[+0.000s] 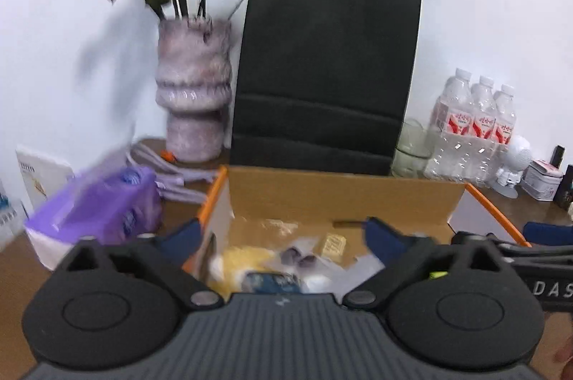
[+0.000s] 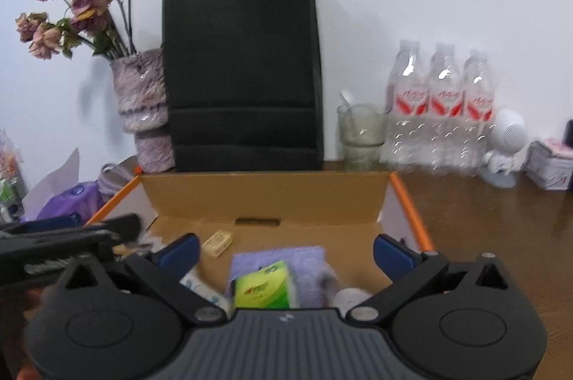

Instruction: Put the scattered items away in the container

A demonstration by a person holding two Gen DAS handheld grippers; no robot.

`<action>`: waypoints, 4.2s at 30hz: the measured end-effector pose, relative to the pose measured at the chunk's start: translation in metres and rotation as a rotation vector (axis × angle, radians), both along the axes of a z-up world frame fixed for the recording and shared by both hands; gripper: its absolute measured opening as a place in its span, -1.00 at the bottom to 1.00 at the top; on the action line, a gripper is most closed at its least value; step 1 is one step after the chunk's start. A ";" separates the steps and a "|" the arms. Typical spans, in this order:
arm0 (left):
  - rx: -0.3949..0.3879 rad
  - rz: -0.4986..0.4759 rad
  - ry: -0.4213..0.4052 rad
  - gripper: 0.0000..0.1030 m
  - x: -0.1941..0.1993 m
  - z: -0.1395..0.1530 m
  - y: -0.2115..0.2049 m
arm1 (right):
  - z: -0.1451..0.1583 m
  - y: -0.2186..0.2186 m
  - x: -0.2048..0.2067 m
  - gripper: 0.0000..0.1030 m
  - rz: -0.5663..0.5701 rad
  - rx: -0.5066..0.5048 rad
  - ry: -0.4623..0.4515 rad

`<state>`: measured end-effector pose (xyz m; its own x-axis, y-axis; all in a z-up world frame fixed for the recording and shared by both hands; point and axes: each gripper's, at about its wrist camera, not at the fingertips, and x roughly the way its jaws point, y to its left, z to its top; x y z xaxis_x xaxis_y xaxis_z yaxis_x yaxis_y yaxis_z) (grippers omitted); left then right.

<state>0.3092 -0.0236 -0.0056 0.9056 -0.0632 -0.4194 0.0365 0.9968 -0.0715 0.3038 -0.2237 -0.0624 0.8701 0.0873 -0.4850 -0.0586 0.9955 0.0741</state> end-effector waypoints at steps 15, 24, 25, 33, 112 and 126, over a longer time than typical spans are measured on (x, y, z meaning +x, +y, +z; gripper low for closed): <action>0.021 0.004 0.020 1.00 -0.015 0.014 -0.006 | 0.028 0.000 -0.019 1.00 0.016 -0.014 0.001; 0.008 0.015 0.025 1.00 -0.063 0.028 0.000 | 0.043 0.008 -0.065 1.00 0.062 -0.005 -0.010; 0.007 0.013 0.025 1.00 -0.071 0.029 0.000 | 0.044 0.008 -0.073 1.00 0.063 -0.003 -0.006; 0.000 -0.020 0.037 1.00 -0.146 0.031 0.002 | 0.053 0.007 -0.147 1.00 0.047 -0.005 -0.017; 0.096 0.025 -0.062 1.00 -0.219 -0.054 0.020 | -0.052 0.021 -0.225 1.00 -0.040 -0.036 -0.089; 0.098 0.017 -0.067 1.00 -0.219 -0.054 0.020 | -0.052 0.022 -0.225 1.00 -0.040 -0.035 -0.091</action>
